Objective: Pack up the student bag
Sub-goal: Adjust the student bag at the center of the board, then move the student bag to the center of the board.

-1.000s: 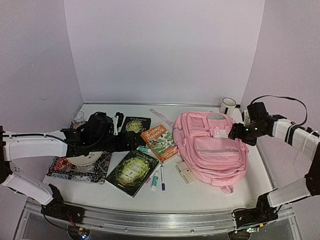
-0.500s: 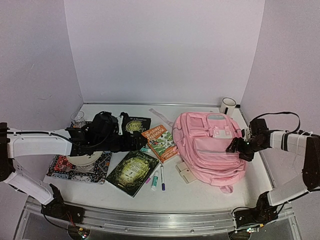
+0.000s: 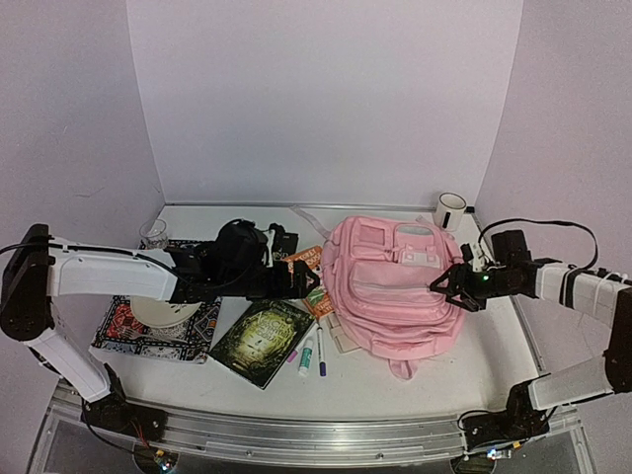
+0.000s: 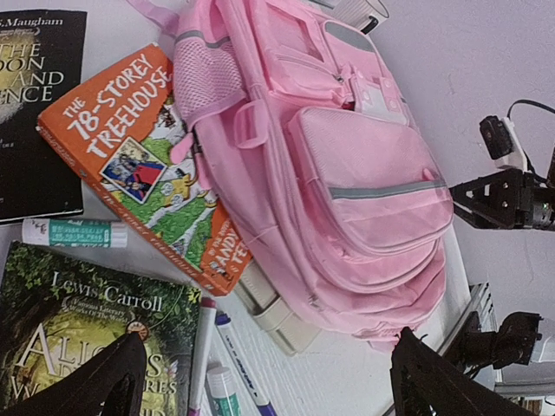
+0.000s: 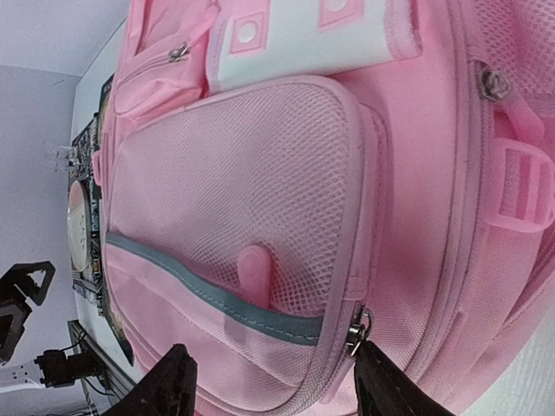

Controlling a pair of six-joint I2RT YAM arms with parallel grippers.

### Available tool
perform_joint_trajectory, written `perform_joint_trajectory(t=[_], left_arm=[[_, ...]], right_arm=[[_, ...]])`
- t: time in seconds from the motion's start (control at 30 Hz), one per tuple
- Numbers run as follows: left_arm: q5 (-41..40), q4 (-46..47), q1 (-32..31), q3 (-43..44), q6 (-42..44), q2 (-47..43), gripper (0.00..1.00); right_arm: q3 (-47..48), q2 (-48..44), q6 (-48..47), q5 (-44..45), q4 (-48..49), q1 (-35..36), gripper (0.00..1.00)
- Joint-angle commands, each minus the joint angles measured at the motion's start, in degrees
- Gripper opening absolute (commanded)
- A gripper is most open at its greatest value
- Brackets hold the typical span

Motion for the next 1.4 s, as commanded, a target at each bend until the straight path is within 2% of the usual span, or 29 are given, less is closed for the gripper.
perform_joint_trajectory(t=[0.0, 0.2, 0.43, 0.8, 1.23, 1.37], left_arm=[[0.38, 4.03, -0.60, 4.81, -0.32, 2.39, 0.99], [-0.32, 4.32, -1.20, 6.60, -0.65, 5.60, 0.98], [-2.20, 4.32, -1.58, 7.31, -0.26, 9.76, 0.95], [-2.35, 4.36, -1.58, 11.02, -0.96, 15.83, 0.79], [-2.97, 5.38, -1.58, 11.56, -3.60, 18.91, 0.60], [-1.95, 6.57, -1.58, 11.07, -4.81, 19.49, 0.53]], right_arm=[[2.24, -1.12, 2.01, -4.56, 3.05, 5.86, 0.61], [3.09, -0.88, 1.46, -0.09, 2.43, 10.54, 0.60], [2.09, -0.97, -7.71, 8.91, -2.77, 10.67, 0.57], [-2.21, -0.20, -10.01, 19.65, -2.51, 13.00, 0.46], [-5.07, 3.62, -9.33, 13.68, 2.47, 13.65, 0.26], [-5.14, 3.61, -9.12, 12.41, 2.63, 14.19, 0.24]])
